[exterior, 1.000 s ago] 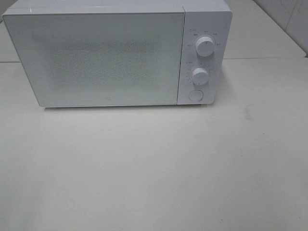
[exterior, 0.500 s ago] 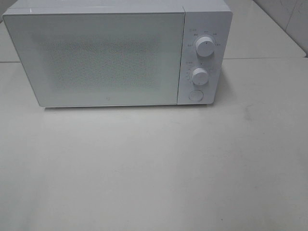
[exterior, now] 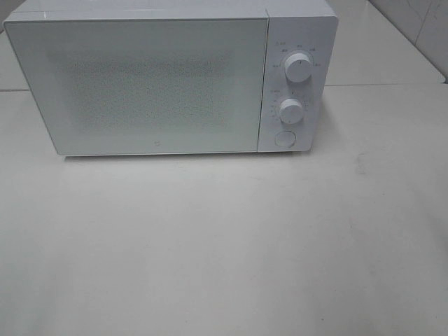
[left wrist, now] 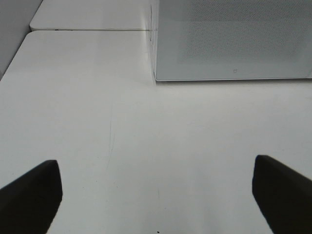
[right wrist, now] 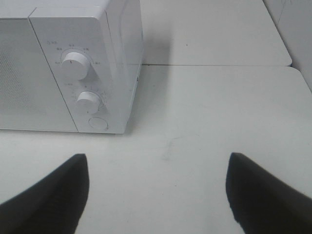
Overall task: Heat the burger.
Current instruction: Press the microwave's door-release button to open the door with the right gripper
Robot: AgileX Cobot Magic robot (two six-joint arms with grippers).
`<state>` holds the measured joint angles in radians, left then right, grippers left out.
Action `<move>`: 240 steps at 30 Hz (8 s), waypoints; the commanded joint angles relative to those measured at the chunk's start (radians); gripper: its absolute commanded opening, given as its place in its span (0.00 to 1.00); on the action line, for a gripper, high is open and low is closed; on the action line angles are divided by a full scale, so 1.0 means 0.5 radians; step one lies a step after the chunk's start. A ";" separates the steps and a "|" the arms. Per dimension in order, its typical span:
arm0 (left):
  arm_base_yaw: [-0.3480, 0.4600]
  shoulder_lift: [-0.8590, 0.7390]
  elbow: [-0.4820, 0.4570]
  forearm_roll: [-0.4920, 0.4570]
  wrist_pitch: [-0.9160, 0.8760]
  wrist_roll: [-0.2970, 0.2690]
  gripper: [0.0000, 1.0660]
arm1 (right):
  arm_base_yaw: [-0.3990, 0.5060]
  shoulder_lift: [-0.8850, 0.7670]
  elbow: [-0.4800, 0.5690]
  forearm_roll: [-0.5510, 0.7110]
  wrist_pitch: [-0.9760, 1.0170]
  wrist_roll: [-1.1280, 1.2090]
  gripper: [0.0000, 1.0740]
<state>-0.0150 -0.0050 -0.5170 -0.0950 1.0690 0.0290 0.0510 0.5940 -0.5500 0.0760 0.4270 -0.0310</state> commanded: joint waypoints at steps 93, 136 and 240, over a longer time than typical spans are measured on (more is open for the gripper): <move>0.008 -0.034 0.000 -0.012 0.000 0.002 0.92 | 1.442 2.300 0.266 1.406 -3.202 -0.146 0.68; 0.008 -0.034 0.000 -0.012 0.000 0.002 0.92 | 1.356 2.790 -0.056 1.420 -3.080 2.736 0.00; 0.008 -0.034 0.000 -0.012 0.000 0.002 0.92 | 0.982 3.028 -0.730 1.400 -2.412 2.294 0.00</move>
<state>-0.0150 -0.0050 -0.5170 -0.0950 1.0690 0.0290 0.5480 2.1360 -0.9280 0.8090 -0.7950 1.1480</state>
